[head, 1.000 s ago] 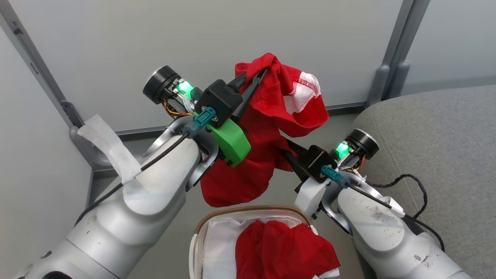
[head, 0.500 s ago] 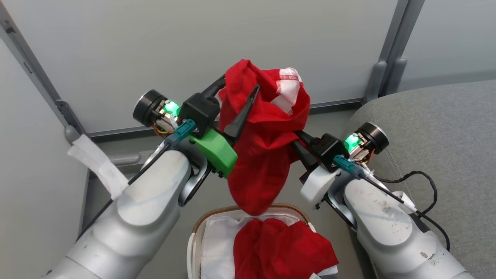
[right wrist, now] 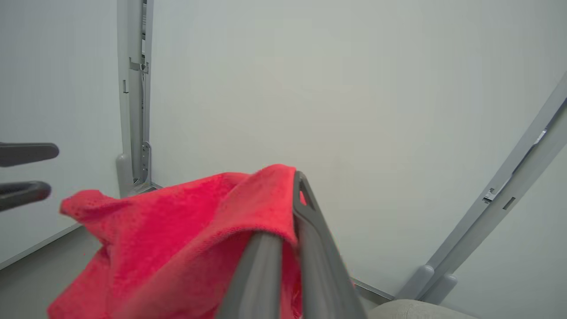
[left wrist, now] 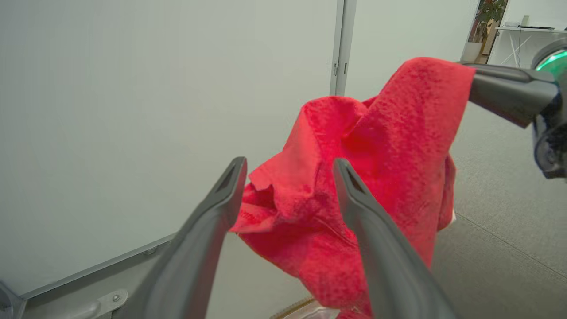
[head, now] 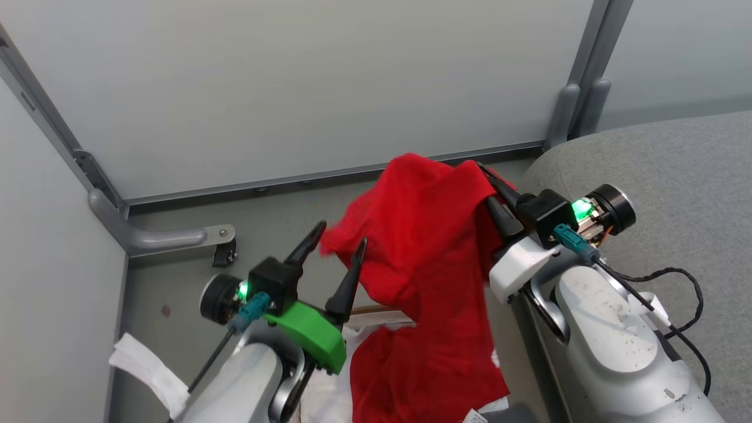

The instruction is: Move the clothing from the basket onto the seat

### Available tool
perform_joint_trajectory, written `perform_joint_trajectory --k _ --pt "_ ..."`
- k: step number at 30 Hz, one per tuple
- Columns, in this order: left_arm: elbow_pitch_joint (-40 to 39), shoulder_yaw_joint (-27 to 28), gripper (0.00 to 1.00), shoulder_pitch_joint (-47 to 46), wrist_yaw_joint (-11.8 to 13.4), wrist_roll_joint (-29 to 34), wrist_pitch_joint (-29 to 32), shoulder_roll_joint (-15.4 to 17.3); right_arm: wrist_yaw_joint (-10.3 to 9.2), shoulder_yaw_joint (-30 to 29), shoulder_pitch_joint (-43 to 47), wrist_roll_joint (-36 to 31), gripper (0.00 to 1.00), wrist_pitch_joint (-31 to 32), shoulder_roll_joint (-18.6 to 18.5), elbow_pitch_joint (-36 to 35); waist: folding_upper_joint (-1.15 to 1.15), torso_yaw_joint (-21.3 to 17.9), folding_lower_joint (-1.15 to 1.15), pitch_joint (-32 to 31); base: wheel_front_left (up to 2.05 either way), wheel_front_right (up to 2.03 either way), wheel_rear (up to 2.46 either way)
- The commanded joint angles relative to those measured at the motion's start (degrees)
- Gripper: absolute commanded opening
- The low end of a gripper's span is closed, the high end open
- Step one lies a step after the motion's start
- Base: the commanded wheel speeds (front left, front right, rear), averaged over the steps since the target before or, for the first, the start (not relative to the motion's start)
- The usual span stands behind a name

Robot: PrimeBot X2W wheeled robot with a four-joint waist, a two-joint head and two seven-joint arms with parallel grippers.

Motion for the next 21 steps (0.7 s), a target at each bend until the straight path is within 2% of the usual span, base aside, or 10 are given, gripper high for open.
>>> perform_joint_trajectory --k 1,13,21 --pt "-0.2 1.0 1.0 1.9 -0.4 1.1 0.0 -0.2 -0.06 -0.7 1.0 -0.6 0.0 0.0 -0.3 -0.5 0.0 -0.1 0.0 0.1 0.0 0.0 0.0" --pt "-0.9 8.0 1.0 10.5 -2.1 7.1 0.0 -3.9 -0.06 -4.2 3.2 -1.6 0.0 0.0 -0.9 -1.5 0.0 -1.1 0.0 0.2 0.0 0.0 0.0" --pt "-2.5 9.7 1.0 12.1 -2.8 9.4 0.0 -5.2 -0.06 -6.8 2.6 -2.4 0.0 0.0 -1.0 -2.0 0.0 -5.4 0.0 1.1 0.0 0.0 0.0"
